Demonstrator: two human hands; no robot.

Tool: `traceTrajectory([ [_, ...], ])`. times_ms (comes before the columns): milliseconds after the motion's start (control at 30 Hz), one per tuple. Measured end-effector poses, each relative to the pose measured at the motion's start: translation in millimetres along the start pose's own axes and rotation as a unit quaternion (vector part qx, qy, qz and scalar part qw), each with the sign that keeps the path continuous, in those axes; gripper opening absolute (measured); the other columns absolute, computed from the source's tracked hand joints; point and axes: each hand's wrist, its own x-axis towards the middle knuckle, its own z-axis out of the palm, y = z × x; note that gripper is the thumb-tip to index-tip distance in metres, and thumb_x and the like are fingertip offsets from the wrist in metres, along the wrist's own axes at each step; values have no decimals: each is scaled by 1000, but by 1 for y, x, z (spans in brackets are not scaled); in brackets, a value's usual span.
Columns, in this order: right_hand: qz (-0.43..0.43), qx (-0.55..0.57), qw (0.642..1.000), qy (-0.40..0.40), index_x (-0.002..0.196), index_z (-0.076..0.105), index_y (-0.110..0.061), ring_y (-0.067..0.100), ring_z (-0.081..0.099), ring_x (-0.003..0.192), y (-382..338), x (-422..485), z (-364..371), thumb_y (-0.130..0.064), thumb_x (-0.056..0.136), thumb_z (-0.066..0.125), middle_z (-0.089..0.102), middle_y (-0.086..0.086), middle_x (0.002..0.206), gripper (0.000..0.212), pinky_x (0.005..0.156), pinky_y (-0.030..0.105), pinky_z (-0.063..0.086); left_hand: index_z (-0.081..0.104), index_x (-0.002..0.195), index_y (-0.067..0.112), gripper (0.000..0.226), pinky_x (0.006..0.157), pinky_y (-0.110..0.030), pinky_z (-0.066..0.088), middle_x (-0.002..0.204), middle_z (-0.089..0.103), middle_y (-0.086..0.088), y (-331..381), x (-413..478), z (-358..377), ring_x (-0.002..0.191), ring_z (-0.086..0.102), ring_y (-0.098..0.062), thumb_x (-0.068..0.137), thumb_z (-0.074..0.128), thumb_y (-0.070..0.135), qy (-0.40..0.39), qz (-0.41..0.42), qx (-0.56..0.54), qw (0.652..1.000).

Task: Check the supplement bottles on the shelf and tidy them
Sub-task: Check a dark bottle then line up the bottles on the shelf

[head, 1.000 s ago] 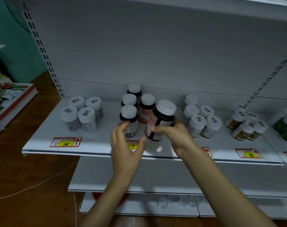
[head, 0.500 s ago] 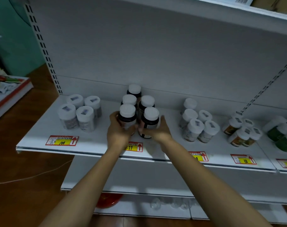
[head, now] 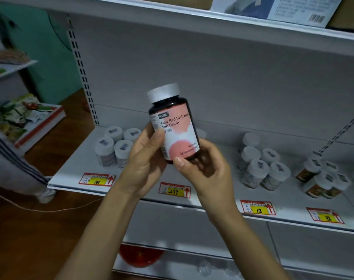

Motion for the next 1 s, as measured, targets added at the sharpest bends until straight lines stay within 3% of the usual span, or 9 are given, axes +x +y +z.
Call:
traceTrajectory([
  [100,-50,-50,995,74,117,55,-21,13,66,102,5,-4,7,-14,68,84,66,-3,112,57,87,27,53,49,129,3,82,90,-35,53,116,66,-14,2,-5,16,108,64,-23,68,77,49,26,13,7,1000],
  [233,-80,-107,987,95,119,54,-20,14,64,105,10,-11,13,-17,67,85,62,0,115,61,89,28,52,56,106,6,45,66,-24,57,79,74,-4,-3,-10,32,75,72,-15,68,66,28,74,6,42,996],
  [300,-63,-89,990,94,118,55,-21,14,65,104,11,-13,15,-18,66,85,65,-3,111,60,89,30,53,57,108,3,43,65,-25,57,80,73,-5,-5,-10,33,74,71,-15,73,72,22,93,6,57,994],
  [467,67,99,991,62,109,60,-13,18,70,90,-2,-11,8,-28,63,80,72,2,98,53,76,29,56,61,116,9,47,81,-32,57,101,72,-9,-3,-15,27,92,69,-20,86,53,44,79,7,60,995],
  [633,199,273,940,-54,111,67,-9,20,67,68,-13,-9,2,-57,53,80,71,16,94,77,58,26,50,53,130,11,67,84,-42,50,126,60,-23,0,-19,23,107,59,-36,86,33,57,38,-48,20,998],
  [767,240,375,890,-98,98,75,-8,19,63,60,-13,-12,-4,-59,56,77,72,18,91,66,58,24,49,73,108,18,50,39,-16,44,91,71,-12,-3,-19,27,58,62,-16,83,56,58,-13,-115,14,993],
  [833,263,363,888,-101,92,75,-8,19,63,57,-13,-14,-5,-63,66,63,73,17,85,62,57,25,47,63,122,6,69,32,-13,40,79,69,-11,-7,-19,30,41,57,-9,78,56,59,-6,-131,24,991],
  [933,275,205,939,-21,91,70,-10,22,64,55,-16,-13,-6,-60,80,44,71,15,81,57,50,24,47,45,135,-1,77,60,-26,59,100,69,-21,-9,-15,30,73,71,-19,82,65,52,52,-56,37,996],
  [1000,184,75,977,79,101,66,-18,19,70,68,-15,-14,-8,-50,87,51,73,5,86,38,54,22,50,51,129,5,68,80,-33,57,115,68,-13,-7,-13,28,99,68,-22,77,74,44,75,-5,75,994],
])
